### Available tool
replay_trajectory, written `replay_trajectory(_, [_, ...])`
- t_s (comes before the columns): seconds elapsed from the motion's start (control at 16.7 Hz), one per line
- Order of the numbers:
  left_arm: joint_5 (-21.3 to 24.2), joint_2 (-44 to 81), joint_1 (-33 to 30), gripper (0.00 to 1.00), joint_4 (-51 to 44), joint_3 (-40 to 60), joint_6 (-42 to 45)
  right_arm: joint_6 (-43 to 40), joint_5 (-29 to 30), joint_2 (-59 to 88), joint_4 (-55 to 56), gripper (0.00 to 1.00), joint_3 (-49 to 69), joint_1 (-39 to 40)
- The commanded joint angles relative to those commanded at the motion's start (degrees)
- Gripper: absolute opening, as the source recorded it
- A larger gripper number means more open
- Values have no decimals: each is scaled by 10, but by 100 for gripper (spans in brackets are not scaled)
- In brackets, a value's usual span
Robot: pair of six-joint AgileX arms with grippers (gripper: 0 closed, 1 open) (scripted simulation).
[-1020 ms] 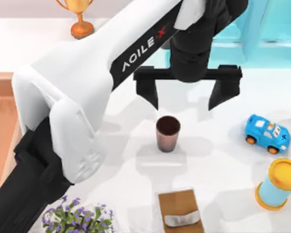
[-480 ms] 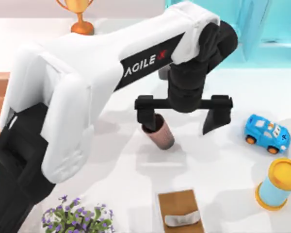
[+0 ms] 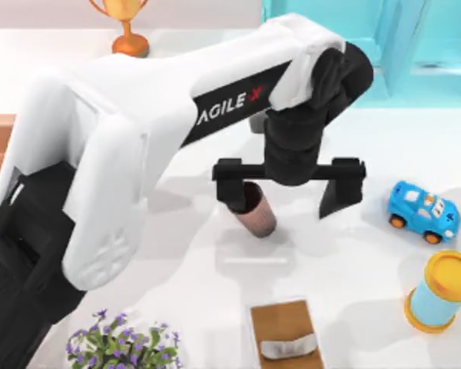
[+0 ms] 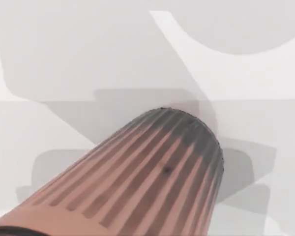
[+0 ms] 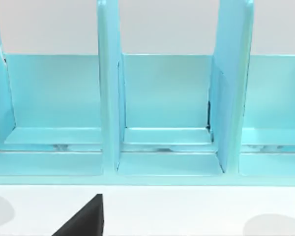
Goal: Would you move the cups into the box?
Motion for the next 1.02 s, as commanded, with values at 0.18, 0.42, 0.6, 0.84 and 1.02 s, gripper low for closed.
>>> replay_trajectory(0.18, [0, 0, 0, 70, 0, 0, 0, 0, 0, 0, 0, 100, 0, 0])
replay_trajectory(0.42, [0, 0, 0, 40, 0, 0, 0, 0, 0, 0, 0, 100, 0, 0])
replay_trajectory(0.6, [0, 0, 0, 17, 0, 0, 0, 0, 0, 0, 0, 100, 0, 0])
replay_trajectory(0.84, [0, 0, 0, 0, 0, 0, 0, 0, 0, 0, 0, 100, 0, 0])
replay_trajectory(1.02, [0, 0, 0, 0, 0, 0, 0, 0, 0, 0, 0, 100, 0, 0])
